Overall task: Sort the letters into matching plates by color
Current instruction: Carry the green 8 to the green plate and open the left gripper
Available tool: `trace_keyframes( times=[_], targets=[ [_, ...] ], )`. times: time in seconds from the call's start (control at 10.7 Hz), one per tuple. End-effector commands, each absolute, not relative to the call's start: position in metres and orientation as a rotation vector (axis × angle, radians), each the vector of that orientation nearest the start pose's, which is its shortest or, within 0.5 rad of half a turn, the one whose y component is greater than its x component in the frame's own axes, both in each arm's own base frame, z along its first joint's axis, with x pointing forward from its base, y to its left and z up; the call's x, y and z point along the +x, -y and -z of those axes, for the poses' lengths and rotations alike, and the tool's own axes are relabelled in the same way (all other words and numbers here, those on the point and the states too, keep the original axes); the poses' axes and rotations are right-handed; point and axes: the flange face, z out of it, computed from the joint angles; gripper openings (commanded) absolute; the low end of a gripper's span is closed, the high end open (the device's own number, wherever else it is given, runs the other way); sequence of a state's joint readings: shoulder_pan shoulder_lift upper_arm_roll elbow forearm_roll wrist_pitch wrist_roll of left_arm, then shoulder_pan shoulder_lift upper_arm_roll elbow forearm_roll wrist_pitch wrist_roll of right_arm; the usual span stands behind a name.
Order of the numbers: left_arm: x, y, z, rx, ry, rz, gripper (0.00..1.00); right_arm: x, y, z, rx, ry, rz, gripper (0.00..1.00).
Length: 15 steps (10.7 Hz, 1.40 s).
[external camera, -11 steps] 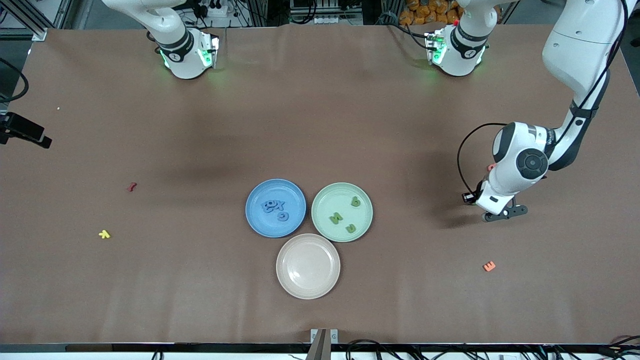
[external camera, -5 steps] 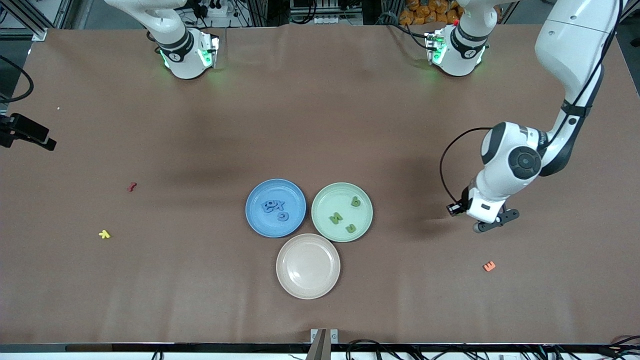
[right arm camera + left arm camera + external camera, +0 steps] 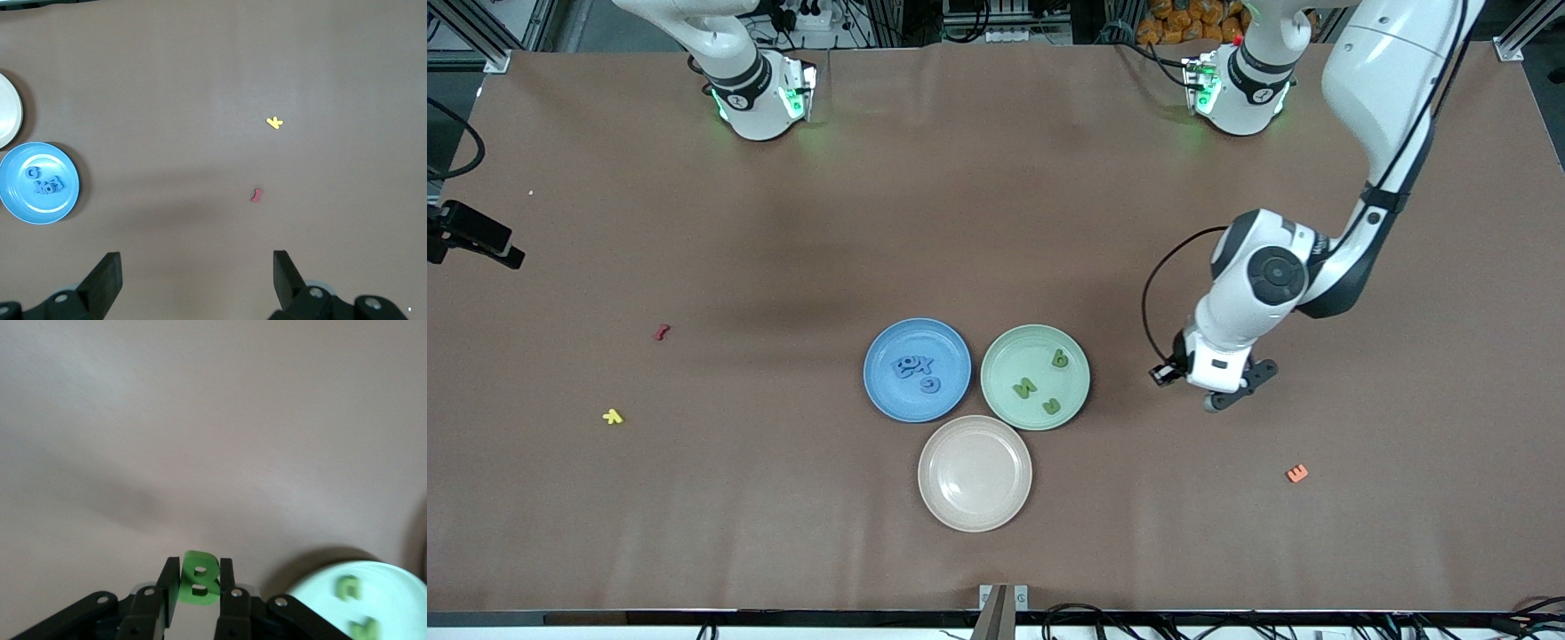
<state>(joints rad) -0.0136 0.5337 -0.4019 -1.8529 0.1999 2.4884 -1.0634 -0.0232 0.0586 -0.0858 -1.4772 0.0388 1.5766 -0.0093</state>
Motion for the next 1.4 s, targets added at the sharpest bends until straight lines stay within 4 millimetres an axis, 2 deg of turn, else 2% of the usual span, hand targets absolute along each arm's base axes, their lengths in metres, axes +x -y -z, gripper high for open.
trace_keyframes(
  times=[0.0,0.19,0.37,0.56,0.75,0.93,1.03,1.12,1.31],
  targets=[
    [0.641,0.303,-0.267,-3.171,1.152,0.097,0.0,0.569,0.053,-0.637,-3.118,-0.162,0.055,1.0],
    [0.642,0.335,-0.269,-3.179,1.215,0.097,0.0,0.569,0.043,-0.63,-3.121,-0.146,0.04,1.0],
    [0.633,0.366,-0.274,-3.196,1.233,0.102,0.0,0.57,0.033,-0.628,-3.118,-0.225,0.034,1.0],
    [0.622,0.398,-0.27,-3.221,1.218,0.092,0.0,0.57,0.035,-0.633,-3.124,-0.23,0.048,1.0],
    [0.598,0.432,-0.268,-3.24,1.163,0.071,0.0,0.571,0.04,-0.633,-3.129,-0.243,0.051,1.0],
    [0.589,0.445,-0.268,-3.247,1.14,0.067,0.0,0.571,0.045,-0.633,-3.129,-0.255,0.051,1.0],
    [0.59,0.443,-0.269,-3.254,1.117,0.08,0.54,0.571,0.047,-0.636,-3.129,-0.262,0.065,1.0],
    [0.591,0.441,-0.268,-3.259,1.069,0.105,1.0,0.571,0.048,-0.639,-3.129,-0.264,0.075,1.0],
    [0.597,0.432,-0.274,-3.255,1.061,0.137,1.0,0.57,0.056,-0.639,-3.126,-0.286,0.075,1.0]
  ],
)
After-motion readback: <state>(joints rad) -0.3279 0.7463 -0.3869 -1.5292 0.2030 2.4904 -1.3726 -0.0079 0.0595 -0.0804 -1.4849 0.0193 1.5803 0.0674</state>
